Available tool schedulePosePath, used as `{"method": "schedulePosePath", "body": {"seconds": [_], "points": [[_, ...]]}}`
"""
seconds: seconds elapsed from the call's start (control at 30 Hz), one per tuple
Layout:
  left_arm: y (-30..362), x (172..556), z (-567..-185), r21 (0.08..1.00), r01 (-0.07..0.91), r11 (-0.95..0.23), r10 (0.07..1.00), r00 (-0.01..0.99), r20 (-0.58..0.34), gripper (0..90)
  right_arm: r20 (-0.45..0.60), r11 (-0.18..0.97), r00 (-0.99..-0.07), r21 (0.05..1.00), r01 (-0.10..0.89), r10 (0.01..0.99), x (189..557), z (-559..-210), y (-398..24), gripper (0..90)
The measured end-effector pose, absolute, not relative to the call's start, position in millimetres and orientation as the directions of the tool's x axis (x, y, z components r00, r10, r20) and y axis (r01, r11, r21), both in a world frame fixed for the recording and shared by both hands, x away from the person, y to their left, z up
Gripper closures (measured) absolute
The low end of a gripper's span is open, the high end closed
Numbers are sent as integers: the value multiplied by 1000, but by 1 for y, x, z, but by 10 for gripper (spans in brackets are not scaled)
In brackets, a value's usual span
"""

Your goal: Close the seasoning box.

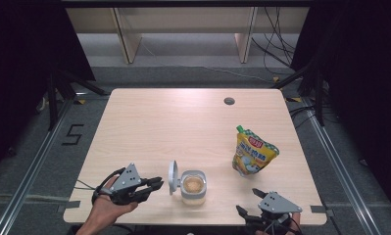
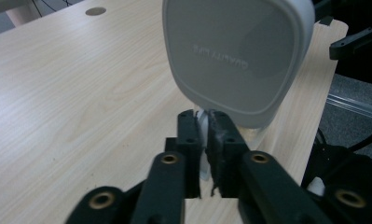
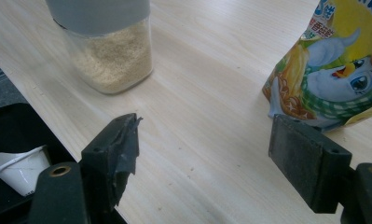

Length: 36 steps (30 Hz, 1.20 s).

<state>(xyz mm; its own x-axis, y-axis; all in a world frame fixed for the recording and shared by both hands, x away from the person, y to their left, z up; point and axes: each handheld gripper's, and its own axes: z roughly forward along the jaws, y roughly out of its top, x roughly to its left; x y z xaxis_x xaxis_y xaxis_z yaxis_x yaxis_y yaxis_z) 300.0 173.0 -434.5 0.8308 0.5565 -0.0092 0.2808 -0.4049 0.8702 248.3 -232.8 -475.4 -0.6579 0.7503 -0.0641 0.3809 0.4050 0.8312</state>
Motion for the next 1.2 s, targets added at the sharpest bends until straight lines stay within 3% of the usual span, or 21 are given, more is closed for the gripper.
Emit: {"method": "schedulePosePath", "body": {"seconds": [0.1, 0.83, 0.87, 1.03, 1.2], "points": [[167, 300, -432, 874, 266, -407, 554, 832, 5, 889, -59, 403, -662, 832, 381, 747, 249, -475, -233, 254], [149, 304, -424, 876, 252, -411, 525, 851, 1, 890, -63, 407, -668, 833, 373, 742, 251, -477, -233, 256], [150, 309, -422, 877, 185, -444, 504, 860, 74, 890, -45, 401, -671, 831, 386, 740, 250, -477, -232, 256], [146, 306, -422, 873, 242, -423, 532, 847, 24, 890, -50, 409, -672, 826, 389, 739, 250, -477, -232, 257], [141, 307, -421, 868, 230, -440, 511, 859, 31, 889, -48, 408, -665, 822, 398, 746, 249, -478, -231, 257]]}}
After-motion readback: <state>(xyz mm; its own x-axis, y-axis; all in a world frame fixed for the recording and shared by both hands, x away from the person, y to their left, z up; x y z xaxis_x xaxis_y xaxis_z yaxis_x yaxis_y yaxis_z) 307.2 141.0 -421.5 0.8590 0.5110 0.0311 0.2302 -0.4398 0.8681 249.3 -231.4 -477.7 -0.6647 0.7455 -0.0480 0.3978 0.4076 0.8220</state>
